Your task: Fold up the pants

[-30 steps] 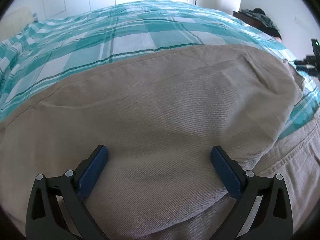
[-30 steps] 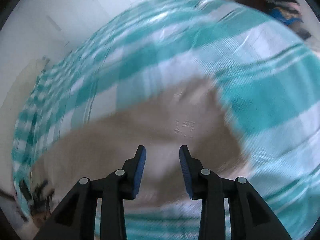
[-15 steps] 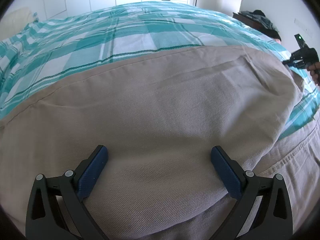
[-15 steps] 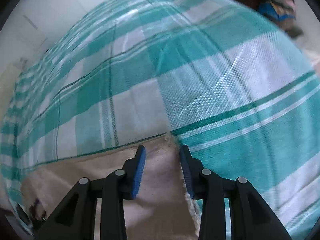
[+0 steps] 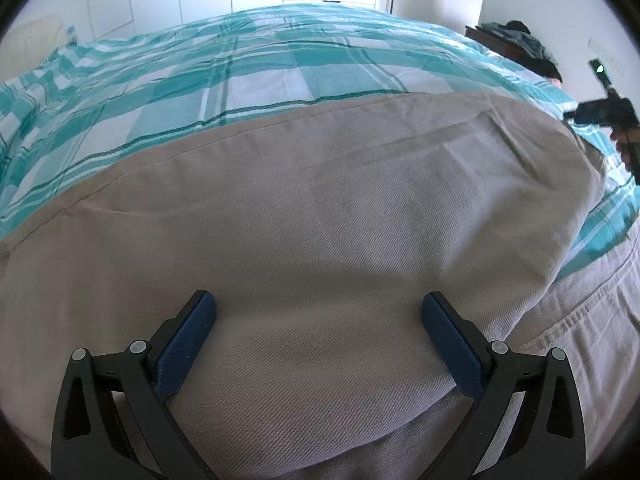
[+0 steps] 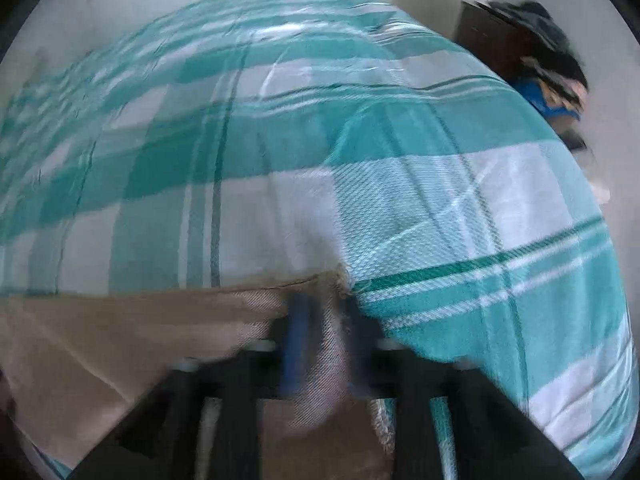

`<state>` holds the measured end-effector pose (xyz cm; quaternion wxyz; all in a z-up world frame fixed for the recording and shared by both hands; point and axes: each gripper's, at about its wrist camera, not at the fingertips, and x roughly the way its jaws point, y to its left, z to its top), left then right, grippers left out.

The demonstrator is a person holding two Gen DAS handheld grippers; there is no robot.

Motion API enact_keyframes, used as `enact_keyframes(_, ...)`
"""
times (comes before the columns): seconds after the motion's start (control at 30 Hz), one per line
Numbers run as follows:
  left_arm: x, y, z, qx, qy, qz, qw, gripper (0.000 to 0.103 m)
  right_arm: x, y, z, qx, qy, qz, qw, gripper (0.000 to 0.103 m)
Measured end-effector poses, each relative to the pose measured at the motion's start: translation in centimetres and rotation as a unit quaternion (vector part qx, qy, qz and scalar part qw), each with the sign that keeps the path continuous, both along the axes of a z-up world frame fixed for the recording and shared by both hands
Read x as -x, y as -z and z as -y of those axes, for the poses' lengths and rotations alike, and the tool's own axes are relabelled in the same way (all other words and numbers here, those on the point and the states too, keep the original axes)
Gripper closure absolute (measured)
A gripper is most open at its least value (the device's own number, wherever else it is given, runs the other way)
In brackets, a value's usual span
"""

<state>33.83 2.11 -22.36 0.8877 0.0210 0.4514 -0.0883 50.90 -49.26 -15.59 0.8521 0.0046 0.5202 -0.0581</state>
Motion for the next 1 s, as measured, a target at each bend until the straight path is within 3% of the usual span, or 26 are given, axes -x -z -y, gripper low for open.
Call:
enact_keyframes(0.07,0.0,0.0,0.0,0.001,0.000,0.001,1.0000,0.001,1.1,-2.2,-0.5,0.001,-0.008,0.047,0.999,0.054)
enact_keyframes(0.13,0.0,0.0,0.0,0.000,0.000,0.001,1.0000,0.001,1.8,-3.8,-2.0,-0.049,-0.055,0.066,0.995,0.055)
enact_keyframes(0.2,0.0,0.0,-0.1,0.000,0.000,0.001,1.0000,0.001,2.3,-4.4,-4.5,-0.166,-0.128,0.069,0.975,0.055)
enact_keyframes(0.27,0.0,0.1,-0.1,0.000,0.000,0.000,1.0000,0.001,2.9,-3.4,-7.5,-0.215,-0.187,0.062,0.956,0.057)
enact_keyframes(0.37,0.0,0.1,-0.1,0.001,0.000,-0.001,1.0000,0.001,2.5,3.3,-10.8,-0.152,-0.202,-0.077,0.964,0.058)
enact_keyframes(0.4,0.0,0.1,-0.1,0.001,-0.001,-0.001,1.0000,0.001,2.9,2.9,-11.3,-0.131,-0.215,-0.056,0.966,0.058)
enact_keyframes(0.5,0.0,0.1,-0.2,0.005,-0.001,0.000,1.0000,0.001,4.7,-1.0,-11.1,-0.156,-0.217,0.006,0.964,0.058)
enact_keyframes(0.57,0.0,0.2,-0.2,0.006,-0.001,0.001,1.0000,0.001,6.3,-2.5,-11.9,-0.170,-0.241,0.027,0.955,0.058)
enact_keyframes(0.6,0.0,0.2,-0.2,0.006,-0.001,0.001,1.0000,0.001,7.1,-2.3,-12.7,-0.168,-0.259,0.023,0.951,0.058)
enact_keyframes(0.7,-0.1,0.1,-0.2,0.004,-0.001,0.000,1.0000,0.001,8.6,2.6,-14.9,-0.111,-0.292,-0.077,0.947,0.057)
enact_keyframes(0.77,-0.1,0.2,-0.2,0.005,-0.001,0.000,1.0000,0.001,9.5,2.4,-14.9,-0.099,-0.303,-0.055,0.946,0.057)
enact_keyframes(0.8,-0.2,0.2,-0.3,0.006,-0.001,0.000,1.0000,0.001,9.1,1.8,-14.2,-0.122,-0.290,-0.062,0.947,0.058)
enact_keyframes(0.87,-0.2,0.2,-0.3,0.008,0.000,0.000,1.0000,0.001,9.0,0.0,-11.7,-0.153,-0.254,-0.038,0.954,0.056)
enact_keyframes(0.93,-0.2,0.2,-0.4,0.010,0.000,0.000,1.0000,0.001,9.3,-1.6,-9.0,-0.124,-0.222,-0.003,0.967,0.043)
enact_keyframes(1.0,-0.1,0.2,-0.4,0.009,-0.001,0.001,1.0000,0.001,8.6,-2.9,-5.2,-0.073,-0.171,0.018,0.982,0.039)
